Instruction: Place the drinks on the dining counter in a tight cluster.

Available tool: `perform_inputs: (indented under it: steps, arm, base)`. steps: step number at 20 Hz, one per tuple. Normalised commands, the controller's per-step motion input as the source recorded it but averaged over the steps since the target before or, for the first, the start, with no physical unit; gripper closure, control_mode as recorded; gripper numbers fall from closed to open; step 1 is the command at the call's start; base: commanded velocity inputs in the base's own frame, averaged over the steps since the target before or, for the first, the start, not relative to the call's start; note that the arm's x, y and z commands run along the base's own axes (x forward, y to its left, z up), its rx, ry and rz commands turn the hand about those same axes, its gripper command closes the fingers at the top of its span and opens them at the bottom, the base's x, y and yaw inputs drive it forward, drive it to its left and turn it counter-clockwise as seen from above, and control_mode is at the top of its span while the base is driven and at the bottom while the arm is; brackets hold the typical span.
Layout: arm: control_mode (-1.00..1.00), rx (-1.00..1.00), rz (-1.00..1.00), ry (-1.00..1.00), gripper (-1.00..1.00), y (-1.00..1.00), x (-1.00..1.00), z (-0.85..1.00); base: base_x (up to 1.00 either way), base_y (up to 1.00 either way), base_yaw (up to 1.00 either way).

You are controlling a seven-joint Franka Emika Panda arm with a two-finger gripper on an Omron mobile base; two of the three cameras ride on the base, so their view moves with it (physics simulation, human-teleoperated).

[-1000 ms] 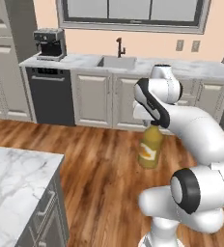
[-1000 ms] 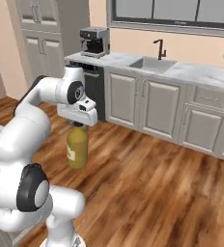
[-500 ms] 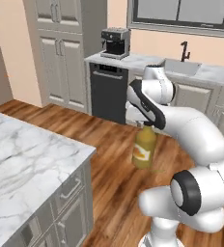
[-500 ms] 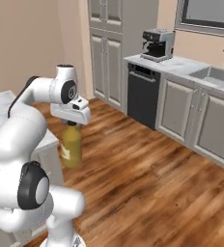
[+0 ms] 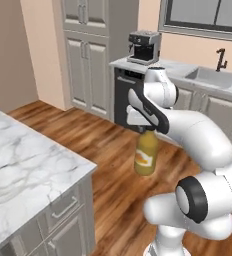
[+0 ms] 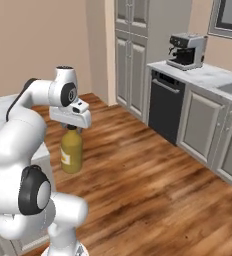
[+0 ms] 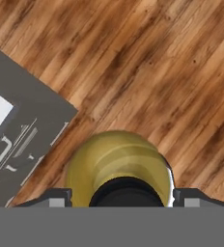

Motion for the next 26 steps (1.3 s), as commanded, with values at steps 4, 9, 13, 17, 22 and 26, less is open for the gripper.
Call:
perform_inputs:
  steps: [4, 9, 13, 17, 22, 26]
  arm:
    - [1.0, 0.0, 0.0, 0.0, 1.0, 0.0, 0.0, 0.0]
    - [1.0, 0.0, 0.0, 0.0, 1.0, 0.0, 0.0, 0.0]
    - [1.0, 0.0, 0.0, 0.0, 1.0, 0.0, 0.0, 0.0]
    - [1.0, 0.0, 0.0, 0.0, 1.0, 0.0, 0.0, 0.0]
    - [1.0, 0.0, 0.0, 0.0, 1.0, 0.0, 0.0, 0.0]
    - [1.0, 0.0, 0.0, 0.0, 1.0, 0.0, 0.0, 0.0]
  base:
    - [0.6, -0.38, 0.28]
    - [0.67, -0.31, 0.31]
    - [0.68, -0.3, 0.31]
    - [0.73, -0.29, 0.29]
    - [0.76, -0.26, 0.27]
    - [0.79, -0.23, 0.24]
